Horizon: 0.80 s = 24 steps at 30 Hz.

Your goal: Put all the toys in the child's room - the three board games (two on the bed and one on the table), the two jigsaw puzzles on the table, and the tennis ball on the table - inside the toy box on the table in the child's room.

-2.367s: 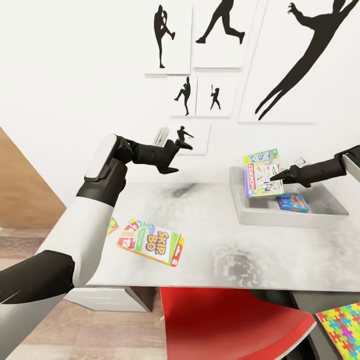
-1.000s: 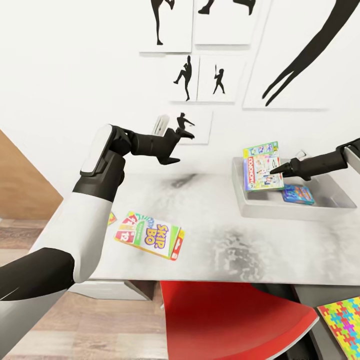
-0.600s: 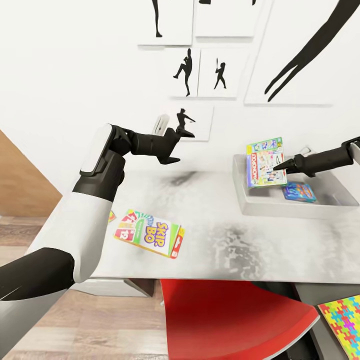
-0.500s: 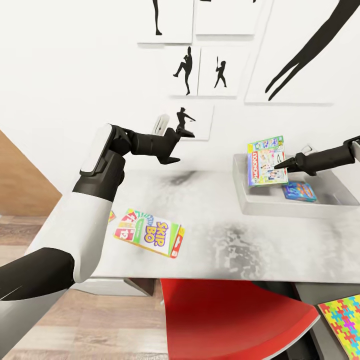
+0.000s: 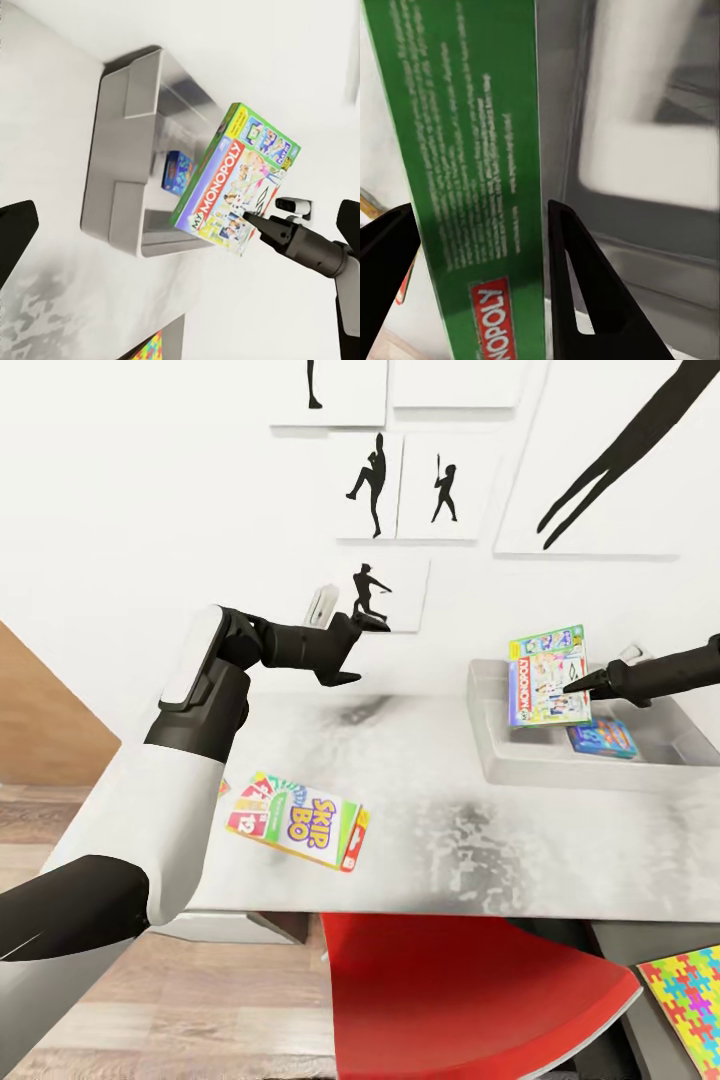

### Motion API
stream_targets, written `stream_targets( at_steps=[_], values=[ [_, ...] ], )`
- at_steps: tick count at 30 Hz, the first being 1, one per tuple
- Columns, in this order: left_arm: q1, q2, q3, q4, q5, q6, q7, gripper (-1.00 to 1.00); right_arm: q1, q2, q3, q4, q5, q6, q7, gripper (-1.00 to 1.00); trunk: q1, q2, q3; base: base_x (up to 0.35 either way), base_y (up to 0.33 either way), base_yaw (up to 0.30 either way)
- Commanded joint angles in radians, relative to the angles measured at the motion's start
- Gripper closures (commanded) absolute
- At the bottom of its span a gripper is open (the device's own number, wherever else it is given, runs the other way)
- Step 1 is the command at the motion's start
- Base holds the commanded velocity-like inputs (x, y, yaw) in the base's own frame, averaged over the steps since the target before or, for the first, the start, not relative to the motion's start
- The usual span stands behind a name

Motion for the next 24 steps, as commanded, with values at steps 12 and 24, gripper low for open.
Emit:
stream_targets(
  at_steps=[12,24],
  values=[
    [-0.011,-0.001,0.001,-0.009,0.009,0.000,0.010,-1.00,-0.003,-0.004,0.003,0.000,-0.004,0.004,-0.010,1.00,0.000,-0.001,-0.021,0.000,0.000,0.000],
    [-0.024,-0.002,0.000,-0.011,0.009,0.000,0.011,-1.00,-0.004,-0.006,0.002,0.000,-0.005,0.003,-0.012,1.00,0.000,-0.001,-0.040,0.000,0.000,0.000]
  ],
)
